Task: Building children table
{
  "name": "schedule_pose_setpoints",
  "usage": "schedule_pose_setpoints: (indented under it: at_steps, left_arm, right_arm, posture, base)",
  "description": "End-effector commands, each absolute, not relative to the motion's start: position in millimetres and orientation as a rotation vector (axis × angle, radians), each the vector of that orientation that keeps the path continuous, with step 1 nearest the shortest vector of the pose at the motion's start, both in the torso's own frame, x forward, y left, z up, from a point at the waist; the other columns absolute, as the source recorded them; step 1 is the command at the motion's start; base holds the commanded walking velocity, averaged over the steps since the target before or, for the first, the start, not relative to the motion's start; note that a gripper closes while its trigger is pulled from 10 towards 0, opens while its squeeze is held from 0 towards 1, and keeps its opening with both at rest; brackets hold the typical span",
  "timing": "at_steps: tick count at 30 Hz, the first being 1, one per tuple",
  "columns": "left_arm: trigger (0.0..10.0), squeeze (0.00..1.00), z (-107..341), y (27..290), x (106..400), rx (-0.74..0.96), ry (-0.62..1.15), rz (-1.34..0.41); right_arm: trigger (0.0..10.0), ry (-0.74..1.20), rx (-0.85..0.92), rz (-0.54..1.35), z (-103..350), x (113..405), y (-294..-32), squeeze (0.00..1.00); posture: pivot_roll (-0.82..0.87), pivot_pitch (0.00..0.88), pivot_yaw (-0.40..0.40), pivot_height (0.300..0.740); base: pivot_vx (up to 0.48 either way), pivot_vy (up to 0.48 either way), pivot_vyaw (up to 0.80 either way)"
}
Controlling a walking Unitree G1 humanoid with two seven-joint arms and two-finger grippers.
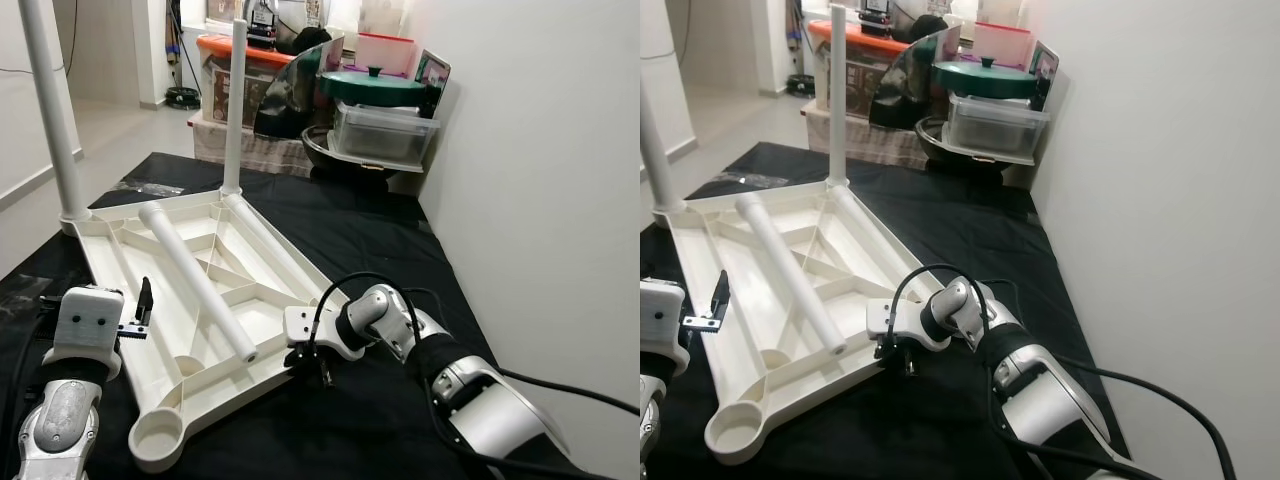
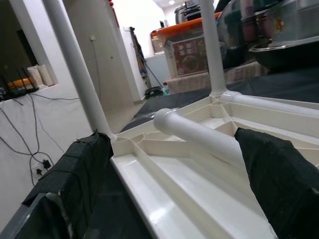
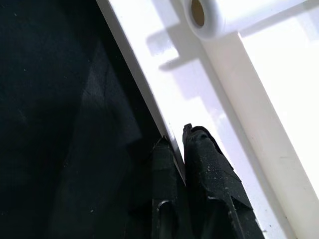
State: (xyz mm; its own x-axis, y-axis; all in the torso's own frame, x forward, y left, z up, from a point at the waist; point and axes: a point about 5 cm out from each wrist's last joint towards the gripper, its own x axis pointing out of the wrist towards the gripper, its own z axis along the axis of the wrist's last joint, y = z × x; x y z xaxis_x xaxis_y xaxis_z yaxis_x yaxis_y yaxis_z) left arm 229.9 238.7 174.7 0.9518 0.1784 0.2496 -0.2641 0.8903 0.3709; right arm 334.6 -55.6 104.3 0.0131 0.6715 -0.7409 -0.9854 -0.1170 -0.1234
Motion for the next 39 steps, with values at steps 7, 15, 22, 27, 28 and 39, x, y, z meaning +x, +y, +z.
schedule_pose_setpoints:
  at_steps: [7,15,22,27,28,39]
  left_arm:
    - [10.0,0.00,173.0,235.3,233.4,0.404,-0.215,0.213]
    - [10.0,0.00,174.6,240.0,230.9,0.420,-0.217,0.230]
    - [10.0,0.00,153.7,270.4,212.3,0.488,-0.087,0.300]
    - [10.0,0.00,134.2,273.4,196.7,0.505,0.002,0.293]
    - [10.0,0.00,126.2,273.4,190.2,0.510,0.037,0.285]
    - [10.0,0.00,84.1,236.5,170.6,0.467,0.225,-0.038]
  right_arm:
    - [2.2,0.782,-0.602,1.377,55.6,314.4,-73.6,0.00]
    - [10.0,0.627,-0.672,1.416,64.9,315.5,-65.7,1.00]
    - [10.0,0.547,-0.744,1.445,77.9,321.4,-66.4,1.00]
    - [10.0,0.492,-0.785,1.453,86.2,325.2,-65.5,0.00]
    - [10.0,0.471,-0.797,1.462,89.8,326.4,-65.0,0.00]
    - [5.3,0.416,-1.060,1.620,105.8,328.5,-72.5,0.00]
  posture:
    - [0.12,0.000,-0.178,0.740]
    - [0.13,0.000,-0.179,0.740]
    - [0.13,0.000,-0.174,0.740]
    - [0.14,0.000,-0.173,0.740]
    - [0.14,0.000,-0.174,0.740]
    - [0.14,0.000,-0.175,0.740]
  base:
    - [0.000,0.000,0.00]
    - [0.000,0.000,0.00]
    - [0.000,0.000,0.00]
    - [0.000,0.000,0.00]
    - [0.000,0.000,0.00]
    - [0.000,0.000,0.00]
